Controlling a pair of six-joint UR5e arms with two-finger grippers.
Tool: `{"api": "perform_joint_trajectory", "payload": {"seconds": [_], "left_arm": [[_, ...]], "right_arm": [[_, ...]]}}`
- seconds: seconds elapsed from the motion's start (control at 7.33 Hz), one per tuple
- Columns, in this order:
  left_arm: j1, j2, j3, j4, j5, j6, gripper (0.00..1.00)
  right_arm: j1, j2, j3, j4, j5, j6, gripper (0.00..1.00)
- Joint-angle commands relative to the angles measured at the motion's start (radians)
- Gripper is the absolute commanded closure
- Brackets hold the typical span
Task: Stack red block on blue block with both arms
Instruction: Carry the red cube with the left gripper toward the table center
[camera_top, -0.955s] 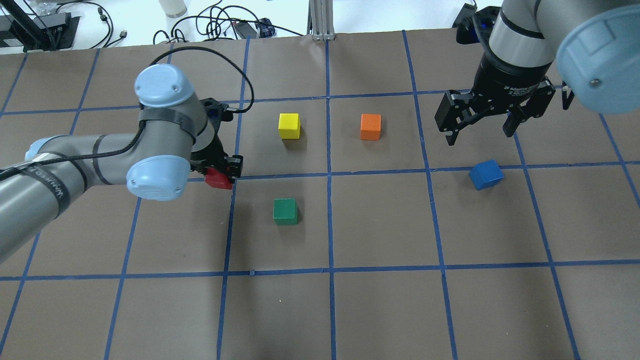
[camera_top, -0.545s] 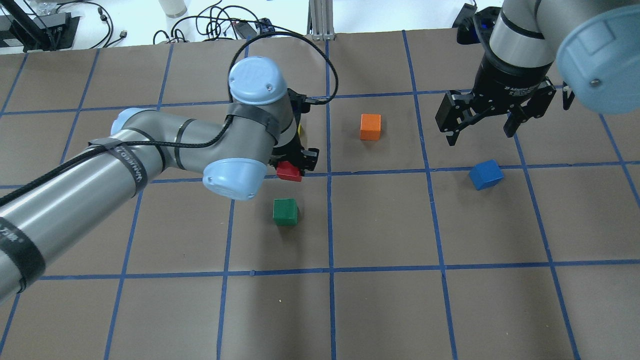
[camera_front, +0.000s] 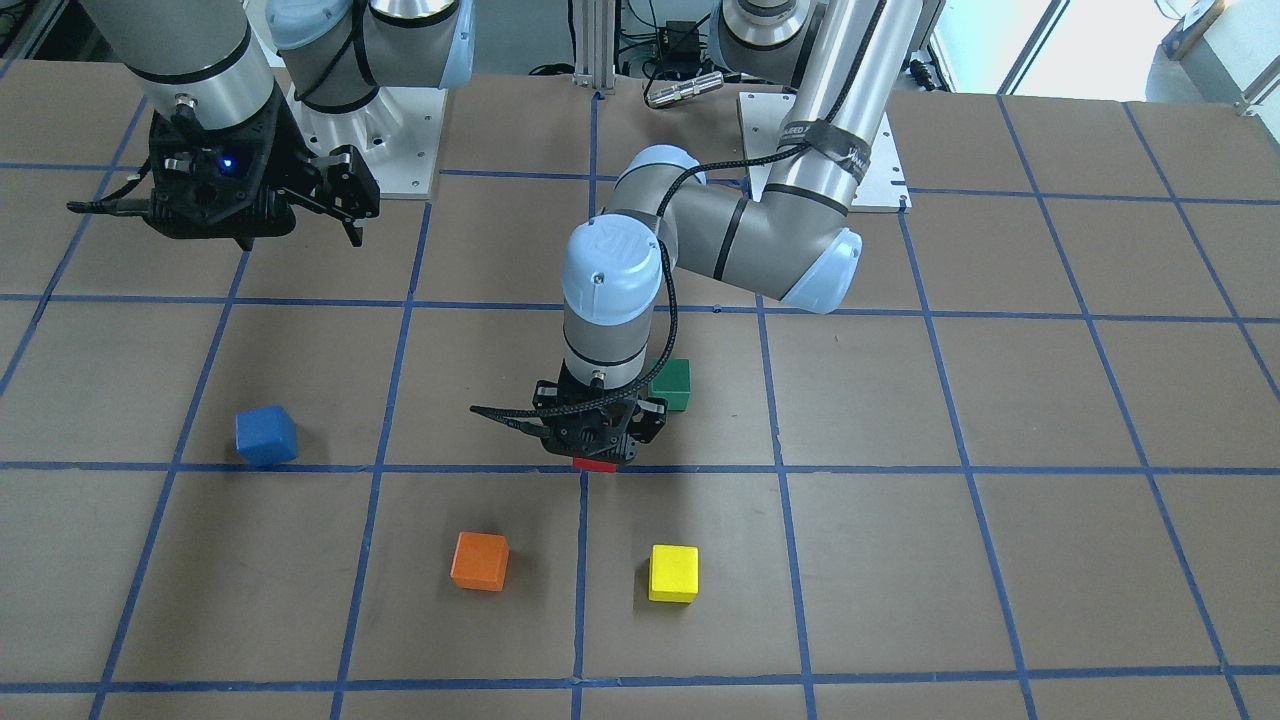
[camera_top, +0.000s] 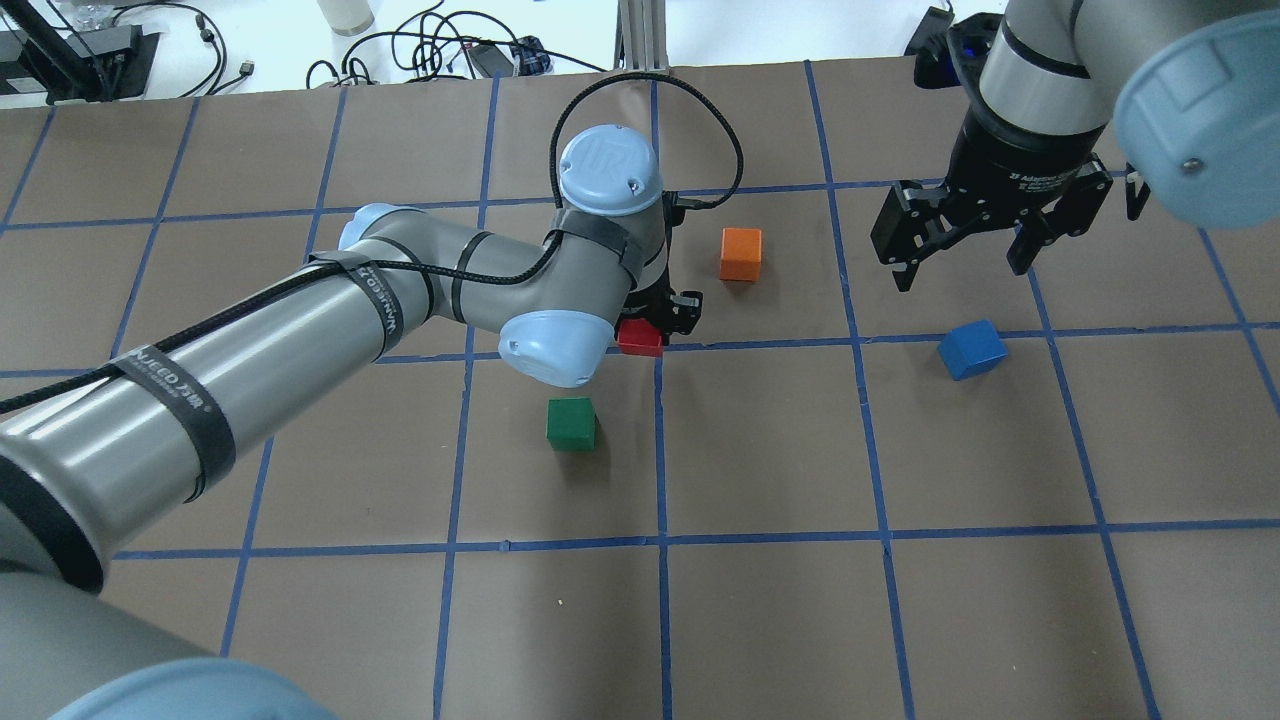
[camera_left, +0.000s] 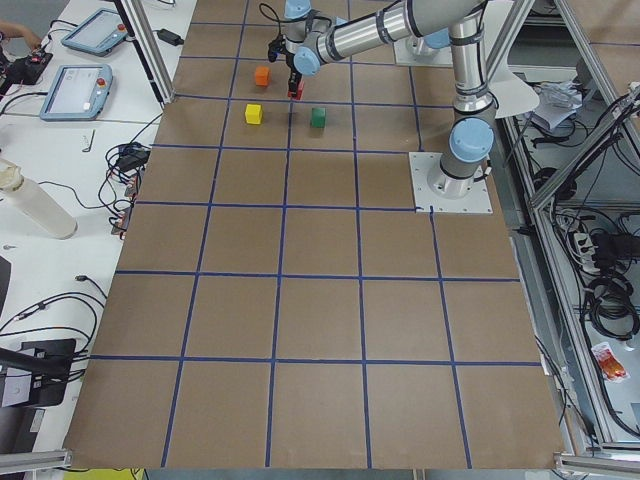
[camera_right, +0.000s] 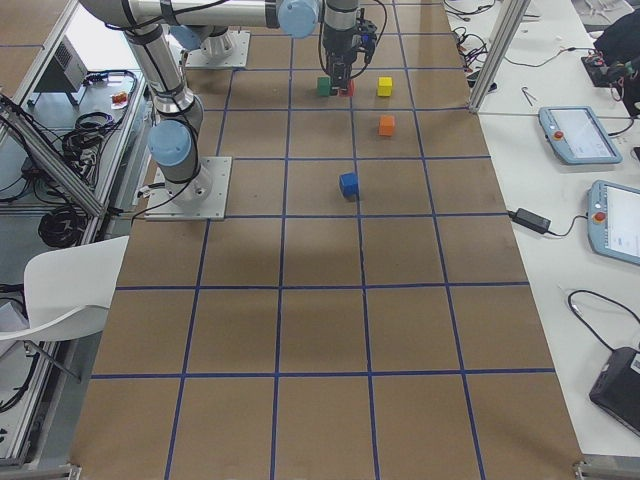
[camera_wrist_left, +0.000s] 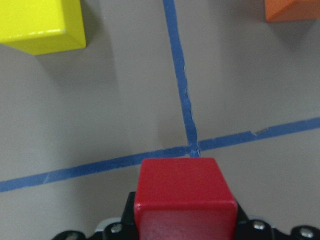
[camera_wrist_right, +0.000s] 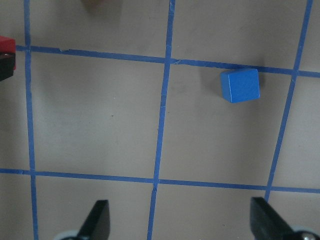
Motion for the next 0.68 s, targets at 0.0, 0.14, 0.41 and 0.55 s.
{"api": "perform_joint_trajectory", "payload": {"seconds": [0.0,0.14,0.41,0.55], "left_arm": [[-0.009,-0.077,0.015,0.048,0.01,-0.003,0.58],[-0.015,-0.09,0.017,0.056,0.009,-0.026,0.21],[-0.012,-0.052,0.02,0.048,0.001,-0.049,0.0],[0.005,-0.018,0.026,0.039,-0.003,-0.016,0.0]], "right_arm": [[0.0,-0.001,0.0,0.0,0.002,0.001,0.0],[0.0,0.001,0.0,0.0,0.002,0.0,0.0],[0.0,-0.001,0.0,0.0,0.01,0.011,0.0],[0.002,0.001,0.0,0.001,0.005,0.011,0.0]]}}
